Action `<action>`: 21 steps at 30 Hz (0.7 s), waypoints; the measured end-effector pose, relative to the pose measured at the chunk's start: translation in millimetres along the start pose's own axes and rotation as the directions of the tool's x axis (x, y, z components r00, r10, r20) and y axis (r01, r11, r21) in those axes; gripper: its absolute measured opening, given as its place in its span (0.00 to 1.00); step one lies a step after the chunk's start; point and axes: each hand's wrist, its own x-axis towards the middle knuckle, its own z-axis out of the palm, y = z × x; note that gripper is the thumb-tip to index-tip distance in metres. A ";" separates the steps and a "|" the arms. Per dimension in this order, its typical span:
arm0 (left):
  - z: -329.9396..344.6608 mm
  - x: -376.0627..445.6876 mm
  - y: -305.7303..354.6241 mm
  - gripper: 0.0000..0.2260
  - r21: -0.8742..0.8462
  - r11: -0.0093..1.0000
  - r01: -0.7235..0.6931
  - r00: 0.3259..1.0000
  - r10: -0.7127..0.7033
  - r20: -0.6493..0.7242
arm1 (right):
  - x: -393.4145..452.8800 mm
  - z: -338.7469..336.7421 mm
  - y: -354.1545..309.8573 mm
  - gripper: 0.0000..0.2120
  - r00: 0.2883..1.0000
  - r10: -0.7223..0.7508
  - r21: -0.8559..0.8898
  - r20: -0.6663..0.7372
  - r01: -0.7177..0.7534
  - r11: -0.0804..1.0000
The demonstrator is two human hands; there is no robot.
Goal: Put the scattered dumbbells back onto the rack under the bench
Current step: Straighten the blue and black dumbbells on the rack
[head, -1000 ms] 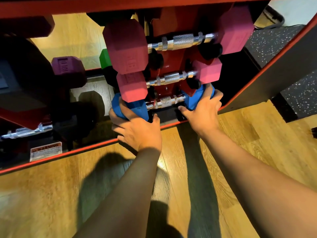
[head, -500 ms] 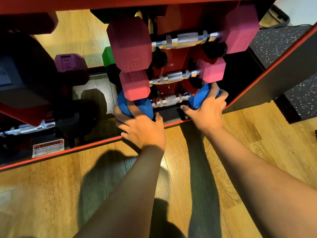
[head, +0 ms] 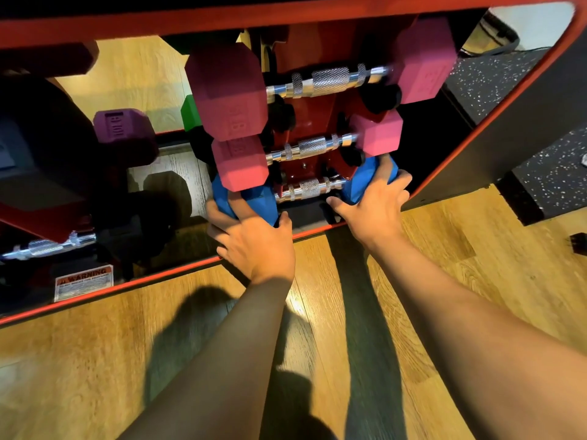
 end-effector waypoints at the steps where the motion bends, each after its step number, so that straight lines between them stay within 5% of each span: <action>1: -2.9 -1.0 1.6 0.40 -0.011 1.000 -0.010 1.000 0.010 -0.006 | 0.3 -0.2 -0.4 0.55 1.000 0.003 -0.003 0.005 -0.003 1.000; 21: -8.7 -3.5 -0.1 0.43 -0.015 1.000 0.002 1.000 -0.002 -0.016 | -0.8 -1.0 -2.2 0.52 0.999 -0.040 0.012 0.010 0.040 0.999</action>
